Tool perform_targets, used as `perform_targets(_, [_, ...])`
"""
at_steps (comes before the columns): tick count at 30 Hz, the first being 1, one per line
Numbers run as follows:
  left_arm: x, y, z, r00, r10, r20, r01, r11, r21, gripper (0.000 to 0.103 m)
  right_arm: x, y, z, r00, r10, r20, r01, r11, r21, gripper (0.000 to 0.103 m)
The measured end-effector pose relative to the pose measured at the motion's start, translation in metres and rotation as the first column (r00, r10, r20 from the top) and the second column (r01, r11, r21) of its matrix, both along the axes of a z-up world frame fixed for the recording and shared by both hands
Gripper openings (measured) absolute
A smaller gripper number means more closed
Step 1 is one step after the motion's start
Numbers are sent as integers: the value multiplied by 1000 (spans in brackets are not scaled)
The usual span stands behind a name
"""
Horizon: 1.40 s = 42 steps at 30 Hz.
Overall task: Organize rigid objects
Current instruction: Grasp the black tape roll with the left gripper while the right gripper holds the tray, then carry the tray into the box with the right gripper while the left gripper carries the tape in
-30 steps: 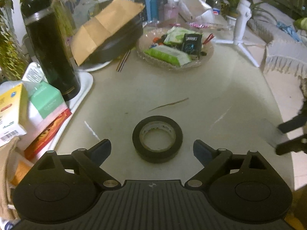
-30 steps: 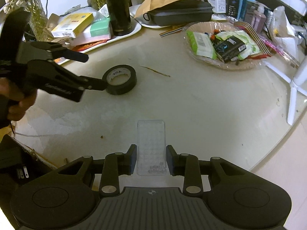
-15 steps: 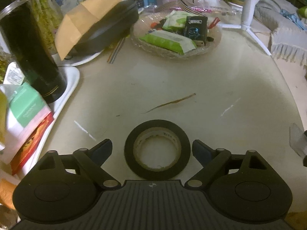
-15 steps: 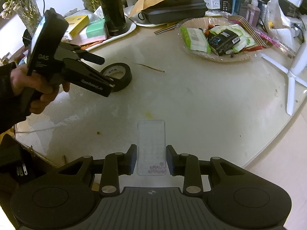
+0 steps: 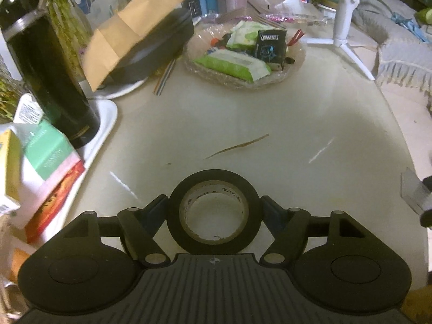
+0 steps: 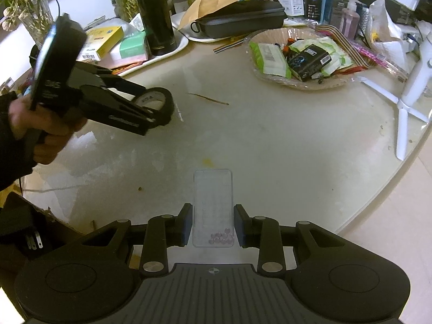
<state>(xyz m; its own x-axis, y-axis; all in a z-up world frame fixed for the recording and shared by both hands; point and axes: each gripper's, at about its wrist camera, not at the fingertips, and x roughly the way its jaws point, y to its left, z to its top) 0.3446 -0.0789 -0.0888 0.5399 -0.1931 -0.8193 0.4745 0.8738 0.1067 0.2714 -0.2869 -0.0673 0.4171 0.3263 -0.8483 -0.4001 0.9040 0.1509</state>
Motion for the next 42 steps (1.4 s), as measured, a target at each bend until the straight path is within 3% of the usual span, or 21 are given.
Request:
perform_targets(11, [-28, 25, 34, 997, 64, 32, -65, 998, 18, 73, -11, 13, 16, 1000, -21, 17, 21, 1000, 4, 35])
perform_targets(24, [-67, 46, 71, 988, 141, 62, -140, 990, -18, 73, -28, 28, 34, 999, 4, 33, -5, 1000, 22, 35])
perform_targets(42, [-134, 58, 114, 986, 147, 85, -142, 988, -64, 73, -59, 49, 60, 997, 53, 54, -55, 998, 36, 35])
